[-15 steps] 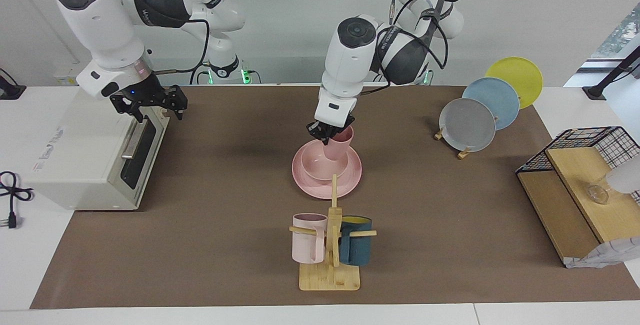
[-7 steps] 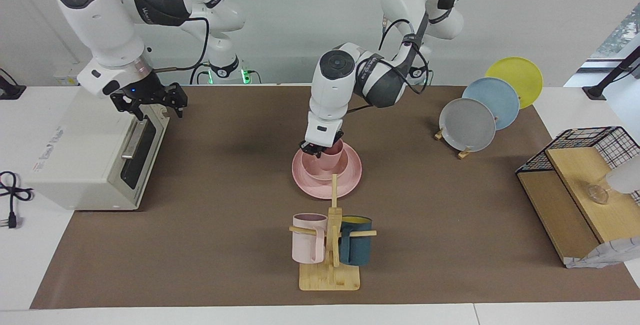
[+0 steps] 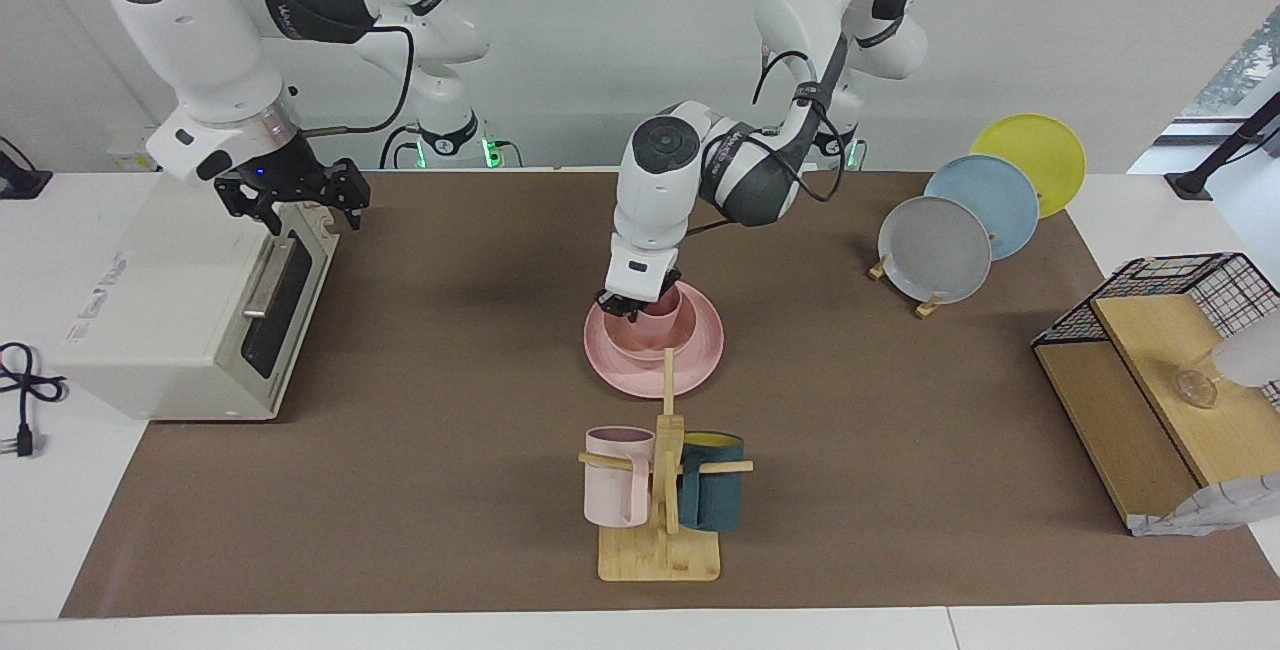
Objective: Organize tableware
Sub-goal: 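Lift the pink cup with the left gripper while the right gripper withdraws, then lower the pink cup into the bowl with the left gripper, then open the left gripper and withdraw it from the cup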
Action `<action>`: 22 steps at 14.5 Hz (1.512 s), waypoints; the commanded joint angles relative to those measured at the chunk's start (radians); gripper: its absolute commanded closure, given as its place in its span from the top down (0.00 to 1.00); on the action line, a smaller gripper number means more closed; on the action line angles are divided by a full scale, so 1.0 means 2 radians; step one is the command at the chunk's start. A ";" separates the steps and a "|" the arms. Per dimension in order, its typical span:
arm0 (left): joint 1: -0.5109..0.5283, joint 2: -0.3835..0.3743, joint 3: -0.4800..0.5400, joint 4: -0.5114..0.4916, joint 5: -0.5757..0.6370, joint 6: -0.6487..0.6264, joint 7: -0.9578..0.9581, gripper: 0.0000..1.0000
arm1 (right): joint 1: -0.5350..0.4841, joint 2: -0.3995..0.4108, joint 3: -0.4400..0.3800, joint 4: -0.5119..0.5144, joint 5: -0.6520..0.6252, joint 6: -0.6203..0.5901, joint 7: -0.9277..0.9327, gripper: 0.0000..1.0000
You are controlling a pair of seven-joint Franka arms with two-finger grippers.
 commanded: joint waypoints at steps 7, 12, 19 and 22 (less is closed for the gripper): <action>-0.006 -0.004 0.008 -0.012 0.017 0.015 -0.008 0.88 | -0.010 -0.006 0.000 -0.004 0.007 -0.008 -0.013 1.00; 0.000 -0.010 0.009 -0.003 0.018 0.000 -0.004 1.00 | -0.010 -0.001 -0.006 0.018 0.008 -0.020 -0.012 1.00; 0.065 -0.102 0.010 0.004 0.015 -0.094 0.051 1.00 | -0.005 0.029 -0.007 0.031 0.027 -0.018 0.015 1.00; 0.108 -0.138 0.011 0.001 0.013 -0.127 0.124 1.00 | -0.004 0.030 -0.011 0.041 0.025 -0.023 0.016 1.00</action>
